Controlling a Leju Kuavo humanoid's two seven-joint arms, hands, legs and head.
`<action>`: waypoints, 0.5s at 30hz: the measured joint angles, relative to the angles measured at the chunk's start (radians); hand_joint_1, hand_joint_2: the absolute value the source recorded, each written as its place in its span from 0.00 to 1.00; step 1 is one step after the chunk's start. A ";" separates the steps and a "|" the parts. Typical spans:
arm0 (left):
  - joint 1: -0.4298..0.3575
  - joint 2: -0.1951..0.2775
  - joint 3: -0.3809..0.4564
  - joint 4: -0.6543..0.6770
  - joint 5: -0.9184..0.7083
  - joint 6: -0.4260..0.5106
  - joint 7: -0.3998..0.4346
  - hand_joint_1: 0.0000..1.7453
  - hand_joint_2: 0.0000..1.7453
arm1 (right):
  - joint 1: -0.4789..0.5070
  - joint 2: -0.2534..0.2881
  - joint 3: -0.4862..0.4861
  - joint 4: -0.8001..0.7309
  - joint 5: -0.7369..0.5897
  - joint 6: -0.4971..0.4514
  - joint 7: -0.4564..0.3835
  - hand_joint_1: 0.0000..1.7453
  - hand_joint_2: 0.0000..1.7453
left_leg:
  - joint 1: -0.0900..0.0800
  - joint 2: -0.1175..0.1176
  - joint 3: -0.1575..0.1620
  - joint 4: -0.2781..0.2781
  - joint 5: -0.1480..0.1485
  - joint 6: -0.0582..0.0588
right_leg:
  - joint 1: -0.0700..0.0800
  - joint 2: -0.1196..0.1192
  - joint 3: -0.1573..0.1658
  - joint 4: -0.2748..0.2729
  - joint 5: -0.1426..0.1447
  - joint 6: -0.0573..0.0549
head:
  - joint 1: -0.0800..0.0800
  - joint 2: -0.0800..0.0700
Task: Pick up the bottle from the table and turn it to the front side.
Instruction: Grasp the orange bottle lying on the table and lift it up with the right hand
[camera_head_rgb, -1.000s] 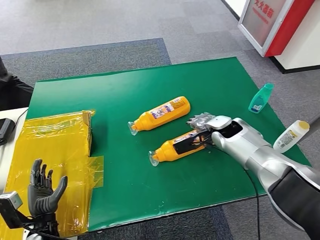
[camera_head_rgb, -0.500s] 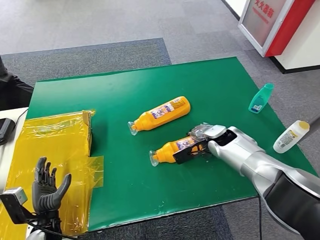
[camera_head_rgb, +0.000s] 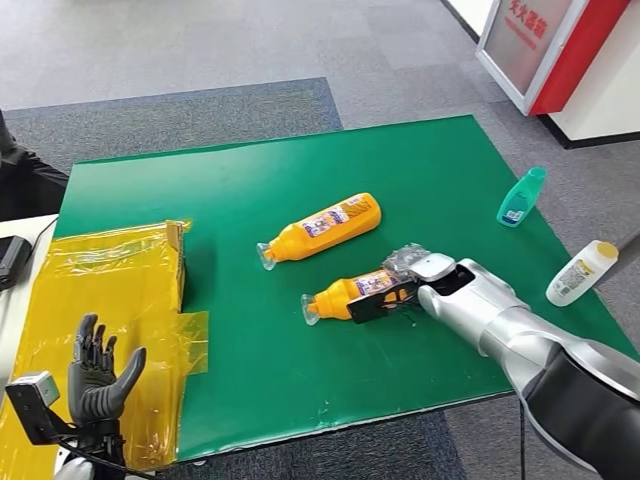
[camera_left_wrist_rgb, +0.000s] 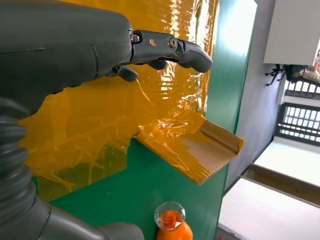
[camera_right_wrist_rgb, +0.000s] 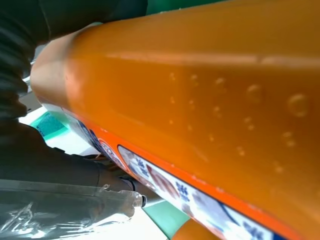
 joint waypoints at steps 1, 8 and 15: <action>0.000 0.001 -0.002 0.001 0.000 0.000 0.000 0.00 1.00 | 0.000 0.001 0.000 0.001 0.000 0.000 0.000 1.00 1.00 | 0.000 0.000 0.000 0.000 0.000 0.000 | 0.000 0.000 0.000 0.000 0.000 0.000 | 0.000 0.000; 0.001 0.004 -0.010 0.003 0.005 0.008 0.001 0.00 1.00 | 0.007 0.006 -0.007 -0.005 -0.008 -0.048 0.006 1.00 1.00 | 0.000 0.000 0.000 0.000 0.002 -0.001 | 0.000 0.000 0.000 0.000 0.002 -0.001 | 0.000 0.000; 0.040 0.003 0.013 -0.034 0.005 0.011 0.012 0.00 1.00 | 0.106 -0.017 -0.097 -0.150 -0.073 -0.224 0.045 1.00 1.00 | 0.001 0.000 -0.001 0.000 0.002 -0.001 | 0.001 0.000 -0.002 0.000 0.003 -0.001 | 0.000 0.000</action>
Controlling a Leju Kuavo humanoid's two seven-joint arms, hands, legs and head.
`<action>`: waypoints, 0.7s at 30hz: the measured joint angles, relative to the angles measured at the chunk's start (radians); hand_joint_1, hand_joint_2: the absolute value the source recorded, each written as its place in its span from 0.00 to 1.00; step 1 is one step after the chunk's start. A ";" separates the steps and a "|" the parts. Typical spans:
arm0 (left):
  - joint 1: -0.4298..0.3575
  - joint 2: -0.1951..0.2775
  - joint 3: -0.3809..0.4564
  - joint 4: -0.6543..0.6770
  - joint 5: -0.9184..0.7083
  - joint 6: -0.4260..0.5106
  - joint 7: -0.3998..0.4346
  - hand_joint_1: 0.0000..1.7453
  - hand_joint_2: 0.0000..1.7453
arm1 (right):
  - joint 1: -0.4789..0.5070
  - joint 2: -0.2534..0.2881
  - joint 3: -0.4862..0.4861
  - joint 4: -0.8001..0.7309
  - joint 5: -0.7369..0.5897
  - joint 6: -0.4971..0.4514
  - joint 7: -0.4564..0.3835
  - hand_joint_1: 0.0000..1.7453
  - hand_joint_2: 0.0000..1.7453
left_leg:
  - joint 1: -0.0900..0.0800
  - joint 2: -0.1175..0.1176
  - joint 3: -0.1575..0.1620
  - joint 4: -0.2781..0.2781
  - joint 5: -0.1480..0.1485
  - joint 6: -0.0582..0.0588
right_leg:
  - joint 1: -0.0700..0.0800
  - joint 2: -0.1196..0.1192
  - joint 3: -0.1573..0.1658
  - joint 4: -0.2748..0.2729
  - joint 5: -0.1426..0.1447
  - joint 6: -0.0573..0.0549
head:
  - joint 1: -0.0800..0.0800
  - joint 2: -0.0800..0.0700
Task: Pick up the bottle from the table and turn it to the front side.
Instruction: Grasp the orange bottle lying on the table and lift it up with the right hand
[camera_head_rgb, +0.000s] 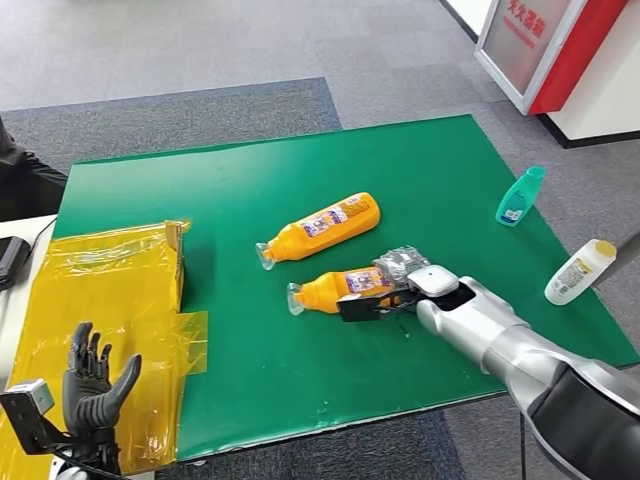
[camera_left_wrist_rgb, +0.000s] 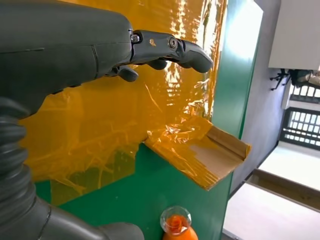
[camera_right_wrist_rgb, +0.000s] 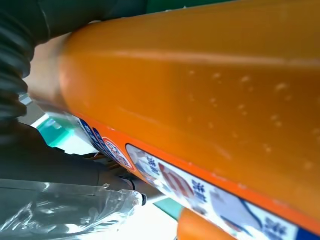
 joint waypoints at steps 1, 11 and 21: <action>0.007 -0.001 0.006 -0.007 -0.003 -0.002 0.001 0.00 1.00 | 0.022 -0.006 -0.022 -0.037 -0.011 -0.022 0.001 1.00 1.00 | 0.000 0.000 0.000 0.000 0.000 0.000 | 0.000 0.000 0.000 0.000 0.000 0.000 | 0.000 0.000; 0.056 -0.031 0.063 -0.074 -0.039 -0.036 -0.002 0.00 1.00 | 0.244 -0.035 -0.269 -0.436 -0.129 -0.171 -0.090 1.00 1.00 | 0.000 0.000 -0.006 0.000 0.000 0.000 | 0.000 -0.001 -0.005 0.000 0.000 0.000 | 0.000 0.000; 0.054 -0.040 0.071 -0.098 -0.050 -0.047 -0.004 0.00 1.00 | 0.332 0.015 -0.377 -0.600 -0.236 -0.159 -0.153 1.00 1.00 | 0.000 0.000 -0.006 0.000 0.000 0.000 | 0.000 -0.001 -0.006 0.000 0.000 0.000 | 0.000 0.000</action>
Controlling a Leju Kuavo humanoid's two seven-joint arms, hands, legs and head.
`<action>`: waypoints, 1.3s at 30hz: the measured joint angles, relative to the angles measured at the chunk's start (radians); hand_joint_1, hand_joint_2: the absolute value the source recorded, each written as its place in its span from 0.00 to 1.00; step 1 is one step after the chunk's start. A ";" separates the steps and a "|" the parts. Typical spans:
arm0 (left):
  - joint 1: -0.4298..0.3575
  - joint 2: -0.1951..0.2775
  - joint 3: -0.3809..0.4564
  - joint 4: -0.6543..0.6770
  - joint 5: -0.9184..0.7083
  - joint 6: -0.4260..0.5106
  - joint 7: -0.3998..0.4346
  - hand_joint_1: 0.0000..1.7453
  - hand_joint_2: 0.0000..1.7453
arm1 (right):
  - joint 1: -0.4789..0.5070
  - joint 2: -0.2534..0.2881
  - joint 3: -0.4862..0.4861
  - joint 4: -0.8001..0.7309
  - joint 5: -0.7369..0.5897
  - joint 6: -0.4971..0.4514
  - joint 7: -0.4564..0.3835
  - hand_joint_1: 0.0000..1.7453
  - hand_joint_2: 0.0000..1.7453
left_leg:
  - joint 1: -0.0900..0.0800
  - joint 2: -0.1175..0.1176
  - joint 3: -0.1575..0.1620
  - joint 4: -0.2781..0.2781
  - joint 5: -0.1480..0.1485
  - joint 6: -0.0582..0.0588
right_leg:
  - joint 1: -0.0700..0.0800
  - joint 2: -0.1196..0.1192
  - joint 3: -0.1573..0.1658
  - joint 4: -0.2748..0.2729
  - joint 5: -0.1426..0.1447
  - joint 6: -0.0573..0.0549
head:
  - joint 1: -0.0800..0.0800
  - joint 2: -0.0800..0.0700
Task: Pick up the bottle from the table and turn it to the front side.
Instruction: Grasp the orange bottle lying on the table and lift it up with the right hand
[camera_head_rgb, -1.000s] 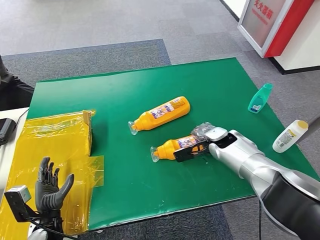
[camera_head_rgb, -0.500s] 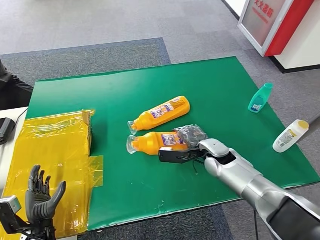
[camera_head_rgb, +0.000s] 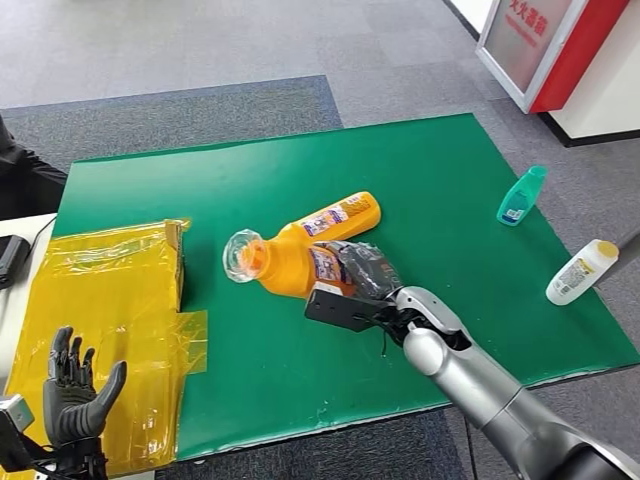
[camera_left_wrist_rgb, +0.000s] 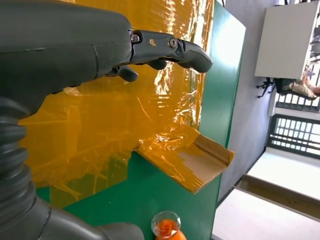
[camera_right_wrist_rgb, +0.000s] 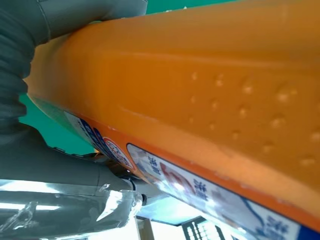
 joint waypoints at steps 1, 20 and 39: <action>0.000 0.000 0.000 -0.001 0.000 0.000 0.000 0.00 1.00 | 0.002 0.003 -0.004 -0.005 -0.001 0.000 0.000 1.00 1.00 | 0.000 0.000 0.000 0.000 0.000 0.000 | 0.000 0.000 0.000 0.000 0.000 0.000 | 0.000 0.000; -0.333 0.104 -0.249 0.091 0.024 -0.055 -0.011 0.00 1.00 | -0.065 0.207 -0.006 0.119 -0.295 0.048 -0.072 1.00 1.00 | 0.002 0.000 -0.001 0.000 0.003 -0.002 | 0.002 0.000 -0.001 0.001 0.003 -0.001 | 0.000 0.000; -0.493 0.221 -0.375 0.162 0.032 -0.272 0.030 0.00 1.00 | -0.119 0.238 0.009 0.221 -0.312 0.043 -0.084 1.00 1.00 | 0.002 0.000 -0.002 0.000 0.003 -0.003 | 0.002 0.000 -0.002 0.001 0.003 -0.001 | 0.000 0.000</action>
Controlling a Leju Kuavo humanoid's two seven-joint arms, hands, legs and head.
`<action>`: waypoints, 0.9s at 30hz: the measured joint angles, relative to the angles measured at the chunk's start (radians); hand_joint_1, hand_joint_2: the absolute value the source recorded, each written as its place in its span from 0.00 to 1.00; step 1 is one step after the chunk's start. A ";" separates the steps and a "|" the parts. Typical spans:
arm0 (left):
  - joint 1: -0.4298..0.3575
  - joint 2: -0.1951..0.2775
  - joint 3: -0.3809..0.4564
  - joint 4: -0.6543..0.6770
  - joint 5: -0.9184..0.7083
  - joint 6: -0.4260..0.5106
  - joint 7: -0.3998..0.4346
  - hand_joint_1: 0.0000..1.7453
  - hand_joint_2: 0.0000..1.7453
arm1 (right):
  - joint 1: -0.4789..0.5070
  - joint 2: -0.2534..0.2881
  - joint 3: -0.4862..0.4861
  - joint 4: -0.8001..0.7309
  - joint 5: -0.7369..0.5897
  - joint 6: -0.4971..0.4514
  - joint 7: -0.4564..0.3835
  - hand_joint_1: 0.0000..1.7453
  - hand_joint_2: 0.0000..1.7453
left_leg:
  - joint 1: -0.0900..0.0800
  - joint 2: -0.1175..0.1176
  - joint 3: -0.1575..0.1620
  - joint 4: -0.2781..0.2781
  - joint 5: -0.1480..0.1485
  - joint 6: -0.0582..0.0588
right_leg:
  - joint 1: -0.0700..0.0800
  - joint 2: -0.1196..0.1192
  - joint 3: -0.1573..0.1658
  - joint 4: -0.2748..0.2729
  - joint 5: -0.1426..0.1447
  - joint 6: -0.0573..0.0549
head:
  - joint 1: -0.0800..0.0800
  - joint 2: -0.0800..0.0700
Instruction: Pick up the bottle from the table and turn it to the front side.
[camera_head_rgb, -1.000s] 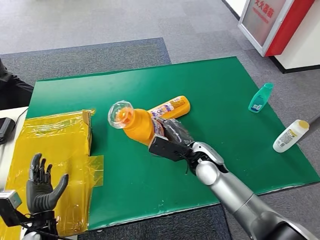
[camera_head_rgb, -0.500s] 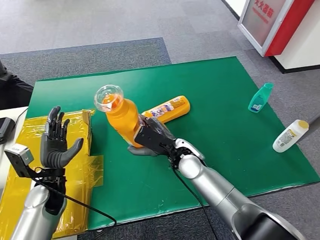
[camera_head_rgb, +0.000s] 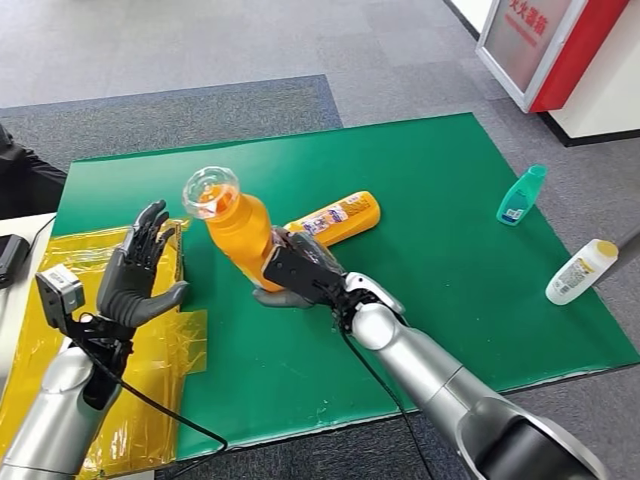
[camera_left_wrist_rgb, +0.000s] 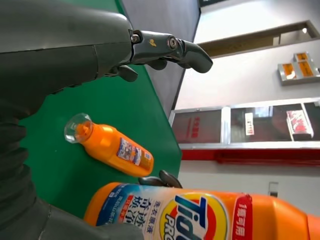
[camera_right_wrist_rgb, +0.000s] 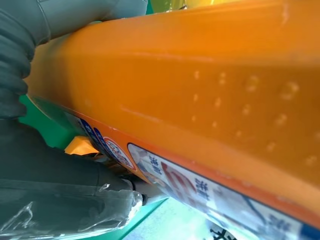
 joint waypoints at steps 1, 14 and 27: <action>-0.005 0.002 -0.005 0.002 0.000 -0.002 0.001 0.00 1.00 | -0.004 0.002 0.000 0.008 -0.001 0.000 0.000 1.00 1.00 | 0.000 0.000 0.000 0.000 0.000 0.000 | 0.000 0.000 0.000 0.000 0.000 0.000 | 0.000 0.000; -0.080 -0.004 -0.078 0.035 0.064 -0.079 0.059 0.00 1.00 | -0.046 0.035 0.002 0.096 0.030 -0.016 -0.010 1.00 1.00 | 0.000 0.000 0.000 0.000 0.000 0.000 | 0.000 0.000 -0.001 0.000 0.000 0.000 | 0.000 0.000; -0.161 -0.034 -0.163 0.098 0.100 -0.124 0.085 0.00 1.00 | -0.059 0.074 0.021 0.135 0.051 -0.020 -0.022 1.00 1.00 | 0.000 0.000 -0.001 0.000 0.000 0.000 | 0.000 0.000 -0.001 0.000 0.000 0.000 | 0.000 0.000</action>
